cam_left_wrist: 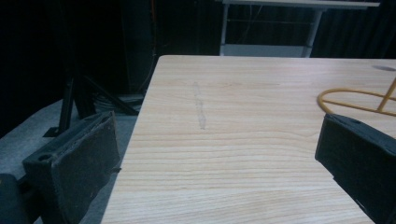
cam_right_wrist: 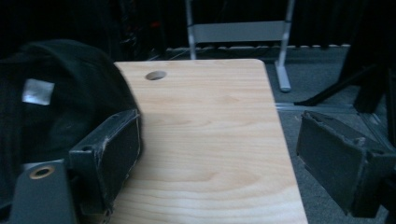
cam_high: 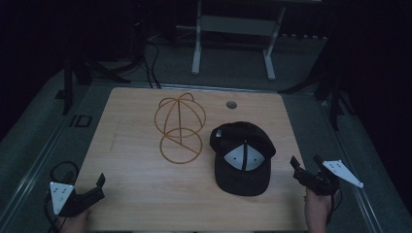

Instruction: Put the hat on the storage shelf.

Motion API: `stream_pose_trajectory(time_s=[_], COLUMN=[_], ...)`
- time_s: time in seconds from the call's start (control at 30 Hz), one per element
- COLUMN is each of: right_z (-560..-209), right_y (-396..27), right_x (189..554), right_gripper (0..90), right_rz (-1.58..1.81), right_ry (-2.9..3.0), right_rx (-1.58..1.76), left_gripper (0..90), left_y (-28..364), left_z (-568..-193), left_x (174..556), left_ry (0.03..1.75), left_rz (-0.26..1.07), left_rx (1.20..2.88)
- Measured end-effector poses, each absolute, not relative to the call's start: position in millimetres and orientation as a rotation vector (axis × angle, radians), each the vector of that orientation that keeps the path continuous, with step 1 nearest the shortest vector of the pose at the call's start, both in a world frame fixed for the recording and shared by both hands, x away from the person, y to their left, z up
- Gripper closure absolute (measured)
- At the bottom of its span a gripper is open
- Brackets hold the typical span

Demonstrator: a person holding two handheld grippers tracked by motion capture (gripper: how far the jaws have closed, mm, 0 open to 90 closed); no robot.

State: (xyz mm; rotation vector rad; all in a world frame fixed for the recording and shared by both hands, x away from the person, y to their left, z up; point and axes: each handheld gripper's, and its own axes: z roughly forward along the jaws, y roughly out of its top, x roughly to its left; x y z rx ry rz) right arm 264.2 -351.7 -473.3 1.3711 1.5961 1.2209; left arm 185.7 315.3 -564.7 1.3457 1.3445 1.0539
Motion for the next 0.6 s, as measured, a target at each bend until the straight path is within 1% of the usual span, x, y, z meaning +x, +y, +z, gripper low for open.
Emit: stream_pose_trajectory(time_s=[0.07, 0.1, 0.27, 0.37, 0.43, 0.57, 0.6], right_z=[-468, -459, -437, -426, -422, -422, -424], right_y=[-349, -345, -334, -323, -316, -298, -295], right_x=[266, 269, 277, 284, 289, 301, 306], right_gripper=[13.1, 13.1, 12.5, 11.2, 11.1, 11.2, 12.5], right_rz=[1.240, 1.258, 1.308, 1.288, 1.311, 1.220, 1.205], right_ry=[1.614, 1.641, 1.701, 1.741, 1.768, 1.883, 1.915], right_rx=[1.357, 1.340, 1.285, 1.253, 1.224, 1.184, 1.186], left_gripper=[0.1, 0.1, 0.1, 0.1, 0.1, 0.1, 0.1], left_y=[315, 313, 311, 310, 310, 309, 309], left_z=[-564, -564, -563, -563, -563, -563, -562], left_x=[186, 186, 185, 186, 186, 186, 186], left_ry=[1.344, 1.347, 1.341, 1.346, 1.350, 1.350, 1.351], left_rz=[1.049, 1.037, 1.032, 1.025, 1.021, 1.007, 1.006], left_rx=[1.347, 1.357, 1.367, 1.372, 1.377, 1.385, 1.386])
